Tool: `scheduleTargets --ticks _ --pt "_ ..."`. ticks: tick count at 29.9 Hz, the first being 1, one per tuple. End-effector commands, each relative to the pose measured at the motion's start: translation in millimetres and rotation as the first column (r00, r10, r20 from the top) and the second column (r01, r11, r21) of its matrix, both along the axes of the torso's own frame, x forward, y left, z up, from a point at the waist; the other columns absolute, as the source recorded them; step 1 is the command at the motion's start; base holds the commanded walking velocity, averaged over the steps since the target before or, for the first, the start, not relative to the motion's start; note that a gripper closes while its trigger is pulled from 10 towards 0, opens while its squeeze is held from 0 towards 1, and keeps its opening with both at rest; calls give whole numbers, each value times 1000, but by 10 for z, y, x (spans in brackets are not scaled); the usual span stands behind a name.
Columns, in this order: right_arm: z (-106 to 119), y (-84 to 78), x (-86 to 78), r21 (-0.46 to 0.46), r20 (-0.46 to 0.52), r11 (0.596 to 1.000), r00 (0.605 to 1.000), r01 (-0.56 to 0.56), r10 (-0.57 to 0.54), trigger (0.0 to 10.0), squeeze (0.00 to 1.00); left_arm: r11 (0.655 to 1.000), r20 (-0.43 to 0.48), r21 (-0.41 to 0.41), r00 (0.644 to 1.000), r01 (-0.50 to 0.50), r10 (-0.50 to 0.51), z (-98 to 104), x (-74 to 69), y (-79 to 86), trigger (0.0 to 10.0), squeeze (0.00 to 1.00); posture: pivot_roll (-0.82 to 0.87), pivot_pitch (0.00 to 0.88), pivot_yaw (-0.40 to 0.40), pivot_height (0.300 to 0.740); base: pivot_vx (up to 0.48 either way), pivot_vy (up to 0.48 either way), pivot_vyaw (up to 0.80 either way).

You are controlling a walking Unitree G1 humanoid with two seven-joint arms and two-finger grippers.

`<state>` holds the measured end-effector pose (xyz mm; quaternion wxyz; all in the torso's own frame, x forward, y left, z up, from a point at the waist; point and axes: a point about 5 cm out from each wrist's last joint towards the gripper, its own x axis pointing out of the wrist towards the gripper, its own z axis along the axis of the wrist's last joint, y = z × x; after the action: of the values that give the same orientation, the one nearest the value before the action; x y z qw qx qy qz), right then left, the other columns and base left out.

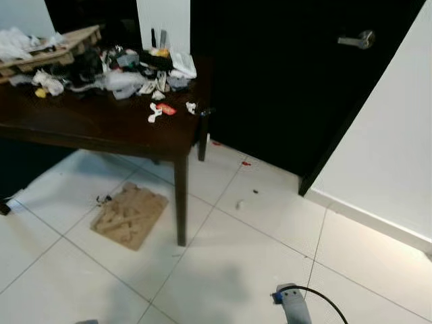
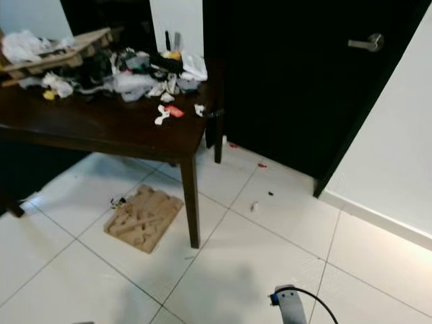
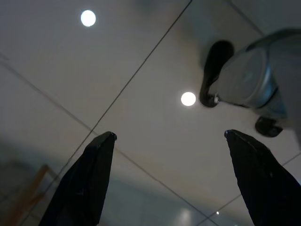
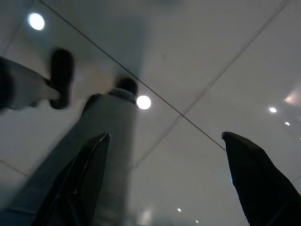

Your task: Picking trash to rubbish bin

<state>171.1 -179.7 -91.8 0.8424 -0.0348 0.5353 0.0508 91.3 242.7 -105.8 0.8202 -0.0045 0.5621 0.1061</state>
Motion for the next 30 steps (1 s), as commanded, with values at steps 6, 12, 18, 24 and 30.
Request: scheduleTargets --ticks 6,12,18,24,30 --pt "-31 -70 -90 -16 -26 1000 1000 11 -12 10000 0 1000 -1 1 1000 21 -21 0 -1 -2 10000 0 204 85 -55 740 321 0 0" --pt "-26 -49 -76 11 -10 1000 1000 27 -27 10000 0 1000 -1 0 1000 28 -28 2 7 -1 10000 0 202 86 -52 740 322 0 0" --pt "-2 -1 -23 77 18 997 999 32 -33 10000 0 1000 2 -2 1000 31 -31 4 20 -7 10000 0 201 87 -54 740 322 0 0" --pt "52 79 89 166 72 986 997 12 -24 10000 0 999 -1 -8 999 37 -37 -3 17 -30 10000 0 199 88 -57 740 323 0 770" --pt "57 -17 103 94 67 993 995 67 -74 10000 0 999 0 -11 999 37 -37 -7 17 -44 10000 0 199 89 -59 740 324 0 513"
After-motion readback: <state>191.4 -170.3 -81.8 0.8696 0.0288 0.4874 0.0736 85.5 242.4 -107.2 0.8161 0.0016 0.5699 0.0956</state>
